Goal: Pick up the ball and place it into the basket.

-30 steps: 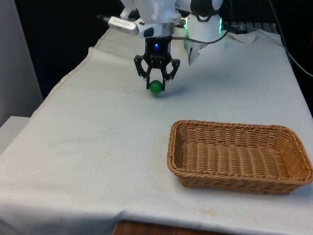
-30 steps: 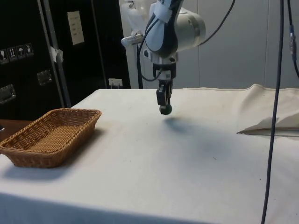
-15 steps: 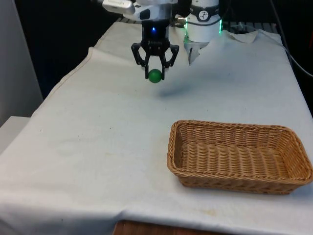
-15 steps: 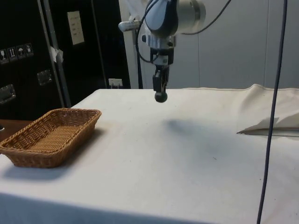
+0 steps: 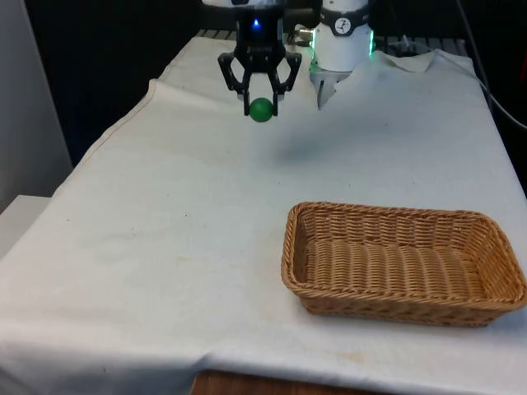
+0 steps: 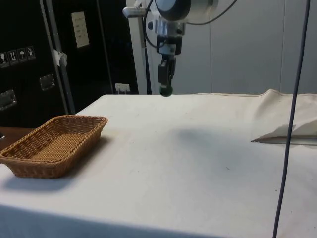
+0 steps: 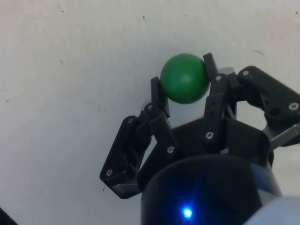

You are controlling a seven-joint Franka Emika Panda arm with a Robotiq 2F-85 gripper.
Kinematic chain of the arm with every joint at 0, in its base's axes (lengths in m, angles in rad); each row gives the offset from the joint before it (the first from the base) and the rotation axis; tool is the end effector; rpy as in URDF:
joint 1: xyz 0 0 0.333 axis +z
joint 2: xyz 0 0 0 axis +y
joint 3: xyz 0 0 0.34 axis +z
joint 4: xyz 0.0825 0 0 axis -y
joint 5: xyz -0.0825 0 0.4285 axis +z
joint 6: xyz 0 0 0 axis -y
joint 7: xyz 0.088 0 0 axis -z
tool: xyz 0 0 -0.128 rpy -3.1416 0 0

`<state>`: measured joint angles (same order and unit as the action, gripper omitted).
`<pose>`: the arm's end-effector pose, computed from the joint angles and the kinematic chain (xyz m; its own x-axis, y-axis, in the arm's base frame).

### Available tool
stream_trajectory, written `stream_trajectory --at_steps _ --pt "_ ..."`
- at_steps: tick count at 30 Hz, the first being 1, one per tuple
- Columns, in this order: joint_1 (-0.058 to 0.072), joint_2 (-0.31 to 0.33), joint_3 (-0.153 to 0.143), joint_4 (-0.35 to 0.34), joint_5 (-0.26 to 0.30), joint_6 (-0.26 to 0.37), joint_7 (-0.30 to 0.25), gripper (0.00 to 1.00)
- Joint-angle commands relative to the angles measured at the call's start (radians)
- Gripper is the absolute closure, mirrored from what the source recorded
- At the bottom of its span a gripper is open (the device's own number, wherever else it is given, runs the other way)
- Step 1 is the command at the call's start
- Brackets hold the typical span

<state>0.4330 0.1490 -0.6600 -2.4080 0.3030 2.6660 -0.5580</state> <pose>0.5247 -0.1325 0.2446 0.9831 0.0824 0.1634 0.0831 -0.9965 0.0022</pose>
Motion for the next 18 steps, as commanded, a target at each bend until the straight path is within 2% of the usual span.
stream_trajectory --at_steps 1,4,5,6,13,14,15,18 --pt "0.004 -0.007 -0.013 0.009 -0.033 -0.019 0.022 1.0" --pt "0.003 -0.034 -0.016 0.014 -0.051 -0.038 0.029 1.0" --pt "0.0 -0.036 -0.006 0.007 -0.024 -0.026 0.008 1.0" --pt "0.002 -0.041 -0.016 0.016 -0.055 -0.044 0.031 1.0" --pt "0.0 -0.088 -0.02 0.03 -0.085 -0.082 0.042 1.0" --pt "0.0 -0.099 -0.015 0.027 -0.065 -0.079 0.025 1.0" --pt "0.002 -0.099 -0.018 0.041 -0.091 -0.096 0.05 1.0" --pt "0.004 -0.112 -0.012 0.058 -0.099 -0.117 0.063 1.0"
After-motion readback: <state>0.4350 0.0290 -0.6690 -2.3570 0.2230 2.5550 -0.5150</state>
